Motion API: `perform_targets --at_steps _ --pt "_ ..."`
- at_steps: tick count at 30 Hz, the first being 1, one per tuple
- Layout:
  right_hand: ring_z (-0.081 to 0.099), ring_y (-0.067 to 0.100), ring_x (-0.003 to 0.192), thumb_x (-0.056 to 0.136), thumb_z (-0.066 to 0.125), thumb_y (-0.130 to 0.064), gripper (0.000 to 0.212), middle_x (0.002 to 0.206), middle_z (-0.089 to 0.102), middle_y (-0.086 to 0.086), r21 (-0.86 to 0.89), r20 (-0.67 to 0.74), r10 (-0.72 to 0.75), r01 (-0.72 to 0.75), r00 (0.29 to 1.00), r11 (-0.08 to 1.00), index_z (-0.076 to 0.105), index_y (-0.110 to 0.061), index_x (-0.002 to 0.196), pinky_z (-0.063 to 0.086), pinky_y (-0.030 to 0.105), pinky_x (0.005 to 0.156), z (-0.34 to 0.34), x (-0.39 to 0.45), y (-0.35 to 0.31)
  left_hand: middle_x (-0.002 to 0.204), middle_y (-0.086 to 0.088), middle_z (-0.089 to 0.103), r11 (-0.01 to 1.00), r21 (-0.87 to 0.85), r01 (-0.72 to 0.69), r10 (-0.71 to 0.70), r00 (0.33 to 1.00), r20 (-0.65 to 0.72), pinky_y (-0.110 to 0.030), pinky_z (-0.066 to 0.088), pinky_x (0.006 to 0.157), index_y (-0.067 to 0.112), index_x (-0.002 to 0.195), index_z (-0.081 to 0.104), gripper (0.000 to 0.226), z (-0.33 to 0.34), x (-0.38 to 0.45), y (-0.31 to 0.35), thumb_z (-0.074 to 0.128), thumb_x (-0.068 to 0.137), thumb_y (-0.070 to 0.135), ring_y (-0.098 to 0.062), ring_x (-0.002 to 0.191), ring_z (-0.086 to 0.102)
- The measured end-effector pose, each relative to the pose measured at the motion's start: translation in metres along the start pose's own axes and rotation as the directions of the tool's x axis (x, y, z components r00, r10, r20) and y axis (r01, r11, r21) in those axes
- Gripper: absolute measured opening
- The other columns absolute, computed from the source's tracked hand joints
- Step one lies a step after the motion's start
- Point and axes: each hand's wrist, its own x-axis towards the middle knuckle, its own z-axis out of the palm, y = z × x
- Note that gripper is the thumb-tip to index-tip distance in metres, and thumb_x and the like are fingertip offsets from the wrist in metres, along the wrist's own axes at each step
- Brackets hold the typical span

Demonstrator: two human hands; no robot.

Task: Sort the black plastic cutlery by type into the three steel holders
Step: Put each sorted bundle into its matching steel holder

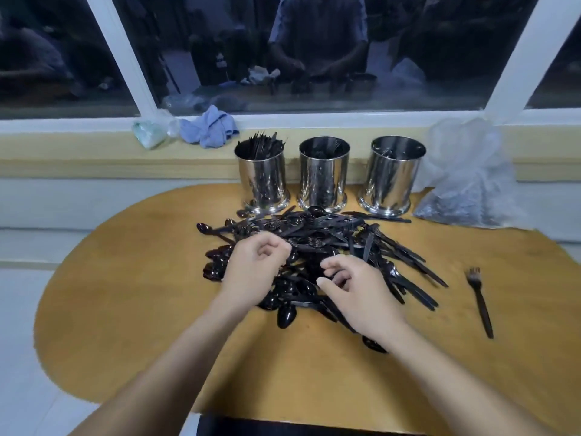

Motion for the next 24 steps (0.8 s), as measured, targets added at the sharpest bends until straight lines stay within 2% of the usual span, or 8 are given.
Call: perform_targets --at_steps 3,7,9,12,14,18,22,24 --pt "0.057 0.005 0.091 0.097 0.081 -0.033 0.017 0.098 0.061 -0.018 -0.134 -0.073 -0.041 0.031 0.997 0.991 0.075 -0.031 0.112 0.046 0.020 0.079 0.004 -0.042 0.024 0.074 -0.004 0.068 0.993 -0.112 0.028 -0.029 1.000 -0.003 -0.032 0.047 0.067 0.020 0.088 0.076 0.016 0.030 -0.048 -0.027 0.074 0.104 0.021 -0.011 0.066 0.057" --pt "0.056 0.006 0.108 0.093 0.077 -0.057 0.040 0.114 0.059 -0.019 -0.313 -0.206 -0.062 -0.006 0.977 0.950 0.072 -0.030 0.124 0.053 0.033 0.095 0.001 -0.087 0.062 0.075 0.001 0.064 0.980 -0.185 0.072 -0.063 0.997 0.051 -0.032 0.045 0.067 0.019 0.091 0.075 0.017 0.064 -0.098 -0.052 0.073 0.107 0.018 -0.010 0.070 0.056" --pt "0.056 0.010 0.111 0.093 0.073 -0.065 0.048 0.116 0.058 -0.017 -0.368 -0.254 -0.025 -0.073 0.967 0.927 0.070 -0.031 0.126 0.054 0.037 0.096 -0.003 -0.103 0.074 0.077 -0.002 0.066 0.982 -0.179 0.066 -0.061 0.998 0.035 -0.034 0.047 0.069 0.026 0.090 0.075 0.018 0.075 -0.107 -0.060 0.073 0.107 0.021 -0.011 0.073 0.058" --pt "0.057 0.015 0.104 0.094 0.076 -0.059 0.042 0.109 0.058 -0.013 -0.424 -0.256 -0.045 -0.070 0.966 0.903 0.074 -0.027 0.121 0.055 0.040 0.091 0.000 -0.113 0.085 0.080 0.001 0.067 0.995 -0.100 0.029 -0.029 1.000 0.002 -0.039 0.053 0.073 0.032 0.091 0.073 0.017 0.082 -0.111 -0.067 0.073 0.108 0.029 -0.010 0.076 0.059" --pt "0.057 0.013 0.099 0.095 0.078 -0.051 0.033 0.106 0.058 -0.014 -0.397 -0.255 -0.041 -0.066 0.966 0.916 0.075 -0.027 0.117 0.054 0.037 0.087 0.000 -0.111 0.086 0.081 0.009 0.066 1.000 -0.018 -0.006 0.006 1.000 0.021 -0.041 0.056 0.075 0.034 0.093 0.071 0.016 0.084 -0.114 -0.069 0.071 0.109 0.033 -0.010 0.077 0.059" --pt "0.056 0.000 0.083 0.098 0.081 -0.030 0.006 0.089 0.059 -0.022 -0.221 -0.322 0.014 -0.090 0.947 0.971 0.075 -0.030 0.099 0.039 0.009 0.070 -0.007 -0.110 0.086 0.085 0.010 0.066 0.998 0.012 -0.067 0.067 0.997 0.034 -0.042 0.058 0.075 0.034 0.095 0.071 0.014 0.083 -0.120 -0.069 0.071 0.108 0.029 -0.012 0.079 0.060" --pt "0.065 0.002 0.084 0.100 0.078 -0.020 0.008 0.086 0.068 -0.022 -0.094 -0.451 0.026 -0.076 0.892 0.993 0.077 -0.027 0.097 0.047 0.010 0.072 -0.011 -0.112 0.088 0.097 0.011 0.068 0.989 0.053 -0.136 0.135 0.991 0.010 -0.030 0.053 0.078 0.036 0.107 0.074 0.016 0.083 -0.123 -0.064 0.076 0.105 0.021 -0.018 0.091 0.064" --pt "0.069 0.004 0.075 0.103 0.074 -0.019 0.008 0.085 0.072 -0.020 -0.033 -0.513 0.040 -0.066 0.858 0.997 0.075 -0.027 0.101 0.057 0.023 0.072 -0.011 -0.114 0.090 0.108 0.016 0.065 0.952 0.180 -0.246 0.246 0.969 0.023 -0.027 0.052 0.087 0.035 0.120 0.074 0.022 0.083 -0.123 -0.060 0.077 0.105 0.020 -0.019 0.104 0.065"
